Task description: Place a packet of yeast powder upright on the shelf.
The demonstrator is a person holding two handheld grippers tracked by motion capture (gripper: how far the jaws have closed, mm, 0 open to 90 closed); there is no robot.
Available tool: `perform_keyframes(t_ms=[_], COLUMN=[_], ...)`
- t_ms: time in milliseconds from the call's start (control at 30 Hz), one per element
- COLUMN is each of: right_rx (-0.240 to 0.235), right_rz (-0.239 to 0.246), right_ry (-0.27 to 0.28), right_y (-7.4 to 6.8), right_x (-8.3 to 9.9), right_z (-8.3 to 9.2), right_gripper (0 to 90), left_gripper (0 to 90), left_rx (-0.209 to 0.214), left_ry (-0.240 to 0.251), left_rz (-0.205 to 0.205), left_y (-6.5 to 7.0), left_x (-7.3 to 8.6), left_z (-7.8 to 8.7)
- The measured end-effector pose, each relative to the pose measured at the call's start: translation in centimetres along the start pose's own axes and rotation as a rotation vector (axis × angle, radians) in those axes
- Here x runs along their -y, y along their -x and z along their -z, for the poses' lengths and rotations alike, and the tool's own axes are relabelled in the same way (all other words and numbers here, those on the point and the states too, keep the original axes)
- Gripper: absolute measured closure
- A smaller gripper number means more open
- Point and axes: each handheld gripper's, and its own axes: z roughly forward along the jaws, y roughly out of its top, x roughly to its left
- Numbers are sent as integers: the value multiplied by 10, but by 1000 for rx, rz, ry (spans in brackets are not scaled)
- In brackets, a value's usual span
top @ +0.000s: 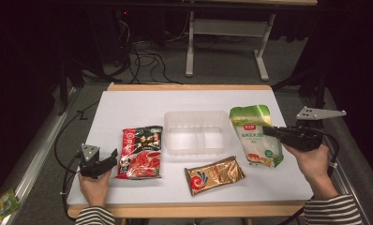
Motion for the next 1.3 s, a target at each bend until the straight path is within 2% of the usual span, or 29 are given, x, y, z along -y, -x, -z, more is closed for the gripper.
perform_keyframes(t_ms=[333,433,600,733,833,1300], right_rx=[-32,-36,-42,-47,-56,-46], right_rz=[17,28,20,32,25,23], right_ry=[8,25,28,29,50,54], right_y=[-15,-19,-22,-24,-24,-30], right_x=[-16,-20,-25,-29,-33,-54], right_z=[-15,-19,-26,-31,-36,-60], right_gripper=[900,900,900,900,900,900], left_gripper=[280,280,280,279,279,277], left_rx=[1,1,2,7,0,5], left_ry=[2,3,8,-2,5,4], left_rz=[0,-1,0,1,-2,-4], left_y=[0,0,0,-1,0,0], left_x=[0,0,0,0,0,0], left_z=[0,0,1,0,1,1])
